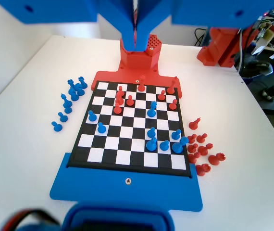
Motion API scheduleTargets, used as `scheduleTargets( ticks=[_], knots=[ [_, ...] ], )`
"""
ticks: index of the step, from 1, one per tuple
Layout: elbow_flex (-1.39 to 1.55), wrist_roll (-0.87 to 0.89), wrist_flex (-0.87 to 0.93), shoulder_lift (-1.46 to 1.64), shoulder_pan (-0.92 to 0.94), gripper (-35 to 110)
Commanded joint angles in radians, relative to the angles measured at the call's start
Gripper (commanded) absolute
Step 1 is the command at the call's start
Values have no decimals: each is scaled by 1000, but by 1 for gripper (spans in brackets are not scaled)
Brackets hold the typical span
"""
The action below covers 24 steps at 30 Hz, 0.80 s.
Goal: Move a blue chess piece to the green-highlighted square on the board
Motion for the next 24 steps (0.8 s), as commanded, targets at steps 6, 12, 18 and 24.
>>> scheduleTargets(
  ticks=[6, 12, 18, 24],
  knots=[
    [87, -9, 32, 161, -5, 1],
    [115, -3, 9, 207, 3, 1],
    [155, 0, -84, 242, 18, 1],
    [156, -2, -89, 262, 17, 1]
  ],
)
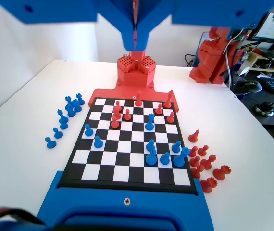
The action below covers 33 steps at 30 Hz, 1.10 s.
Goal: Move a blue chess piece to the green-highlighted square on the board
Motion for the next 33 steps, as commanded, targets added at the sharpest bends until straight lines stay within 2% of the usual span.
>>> scheduleTargets(
  ticks=[1, 15, 33],
  knots=[
    [0, -15, -18, 37, 3, 1],
    [5, -14, -51, 176, 3, 1],
    [5, -17, -48, 176, 2, 1]
  ],
)
